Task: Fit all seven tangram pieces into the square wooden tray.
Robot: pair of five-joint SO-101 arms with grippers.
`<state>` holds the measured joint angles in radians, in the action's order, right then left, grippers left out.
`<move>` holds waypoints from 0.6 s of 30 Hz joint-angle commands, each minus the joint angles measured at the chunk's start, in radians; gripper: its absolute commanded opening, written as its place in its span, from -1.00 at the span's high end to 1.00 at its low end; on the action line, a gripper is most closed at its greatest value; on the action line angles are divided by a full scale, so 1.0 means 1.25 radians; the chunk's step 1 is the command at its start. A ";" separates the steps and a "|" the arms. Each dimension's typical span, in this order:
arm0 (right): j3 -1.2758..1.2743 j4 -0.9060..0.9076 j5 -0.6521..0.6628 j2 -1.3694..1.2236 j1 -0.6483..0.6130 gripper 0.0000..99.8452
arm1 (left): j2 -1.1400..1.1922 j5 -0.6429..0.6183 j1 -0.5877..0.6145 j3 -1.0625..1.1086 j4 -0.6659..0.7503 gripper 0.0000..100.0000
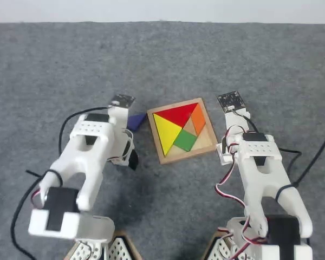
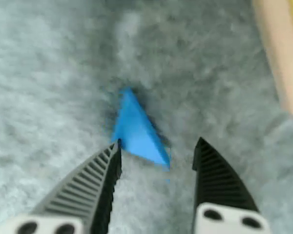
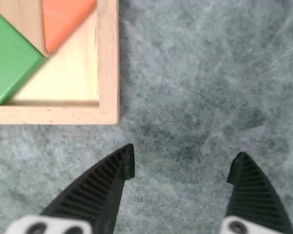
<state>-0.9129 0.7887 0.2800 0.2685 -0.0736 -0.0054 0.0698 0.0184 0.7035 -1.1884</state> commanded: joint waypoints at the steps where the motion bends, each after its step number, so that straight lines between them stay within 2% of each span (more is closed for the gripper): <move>1: 0.009 -0.010 -0.009 0.036 0.009 0.38 | 0.028 -0.001 0.023 -0.048 0.018 0.54; 10: 0.009 -0.010 -0.009 0.035 0.008 0.38 | -0.052 0.038 0.025 -0.056 -0.014 0.54; 18: 0.009 -0.009 -0.009 0.034 0.006 0.38 | 0.060 0.032 0.018 -0.069 0.007 0.54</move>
<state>-0.9129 0.7887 0.2800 0.2685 -0.0736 0.0176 0.1066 0.0399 0.6667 -1.1914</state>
